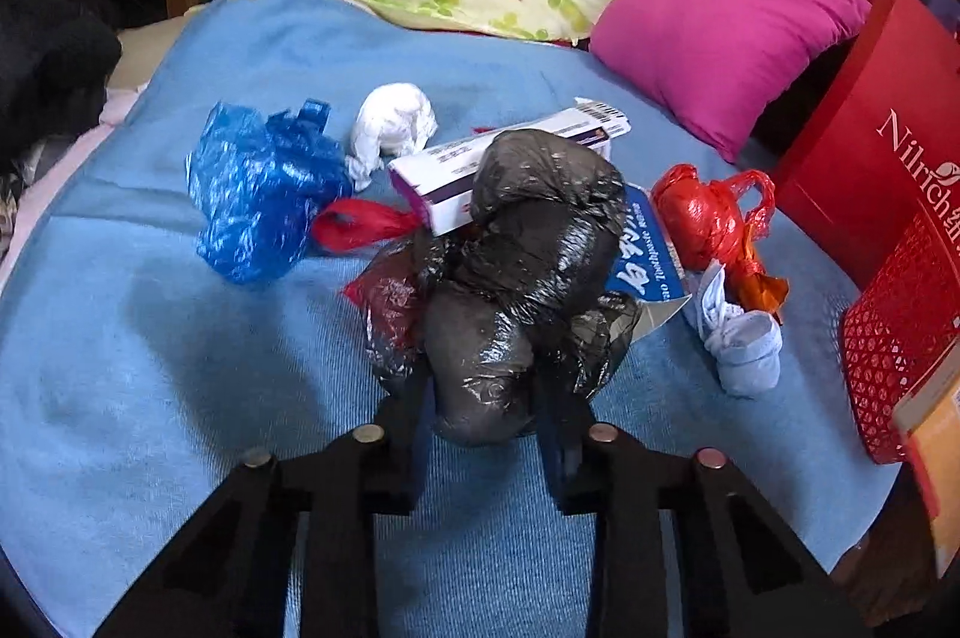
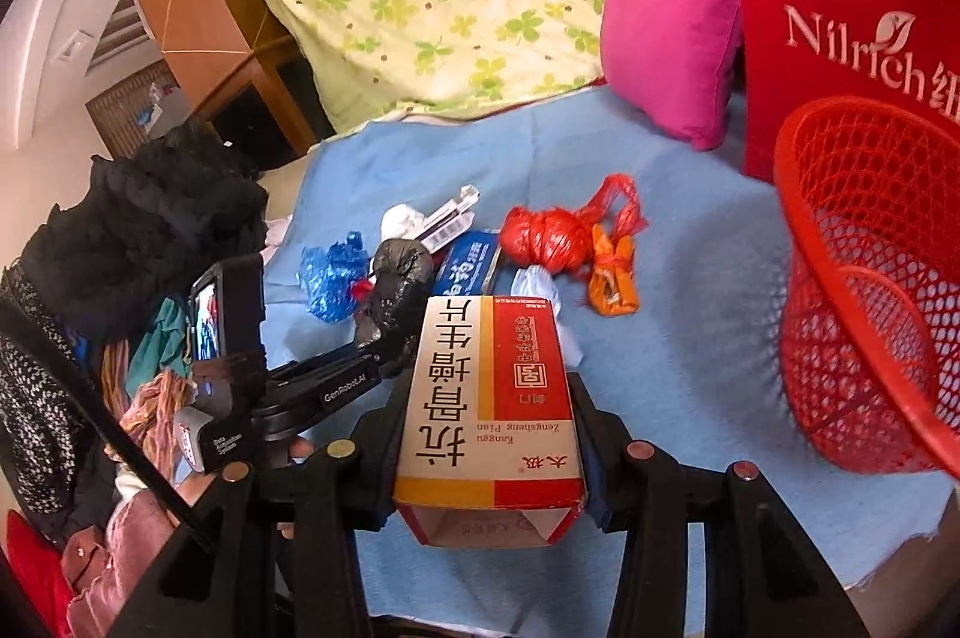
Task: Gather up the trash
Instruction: 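Grasp the white-red medicine box with the right tool while the left tool grasps the black plastic bag, then carry both items over the red mesh basket and open both tools to drop them, then grasp the light blue crumpled mask with the right tool while the left tool approaches the white box, then grasp the white medicine box with the left tool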
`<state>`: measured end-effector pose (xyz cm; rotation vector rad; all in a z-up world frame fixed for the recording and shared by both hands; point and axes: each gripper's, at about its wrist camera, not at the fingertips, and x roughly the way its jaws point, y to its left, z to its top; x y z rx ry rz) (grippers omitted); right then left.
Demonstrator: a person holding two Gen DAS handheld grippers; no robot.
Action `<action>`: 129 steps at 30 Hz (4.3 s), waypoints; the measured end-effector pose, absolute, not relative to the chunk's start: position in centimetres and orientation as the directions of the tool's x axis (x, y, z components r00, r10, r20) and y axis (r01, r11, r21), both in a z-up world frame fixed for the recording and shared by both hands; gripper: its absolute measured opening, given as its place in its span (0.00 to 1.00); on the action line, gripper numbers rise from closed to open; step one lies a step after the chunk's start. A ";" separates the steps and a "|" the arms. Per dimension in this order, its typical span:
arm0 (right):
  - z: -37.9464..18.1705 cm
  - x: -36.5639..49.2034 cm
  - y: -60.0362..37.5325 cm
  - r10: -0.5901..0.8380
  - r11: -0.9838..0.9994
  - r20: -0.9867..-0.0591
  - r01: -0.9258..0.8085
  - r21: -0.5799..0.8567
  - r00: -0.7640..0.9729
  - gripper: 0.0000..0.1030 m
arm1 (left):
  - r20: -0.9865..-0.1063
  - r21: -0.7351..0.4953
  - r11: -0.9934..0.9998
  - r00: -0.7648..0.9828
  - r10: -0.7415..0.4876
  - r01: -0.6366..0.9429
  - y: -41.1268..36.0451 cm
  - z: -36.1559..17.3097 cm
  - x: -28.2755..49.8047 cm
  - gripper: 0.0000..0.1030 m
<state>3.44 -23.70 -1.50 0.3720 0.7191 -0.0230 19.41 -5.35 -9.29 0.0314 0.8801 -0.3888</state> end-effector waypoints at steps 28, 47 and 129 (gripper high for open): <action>4.2 -7.6 -39.8 -0.246 0.779 -0.278 0.360 0.513 0.929 0.48 | -0.523 -0.187 0.626 0.463 -0.715 0.757 -18.8 4.8 5.8 0.18; 2.4 -9.6 -44.5 -0.266 0.702 -0.326 0.414 0.579 0.907 0.66 | -0.602 -0.063 0.683 0.519 -0.607 0.727 -25.2 3.4 5.3 0.50; -11.8 16.9 -25.6 0.114 0.950 -0.822 0.181 0.255 0.558 0.29 | -0.713 -0.262 0.842 0.493 -0.499 0.472 -5.9 -6.8 30.9 0.70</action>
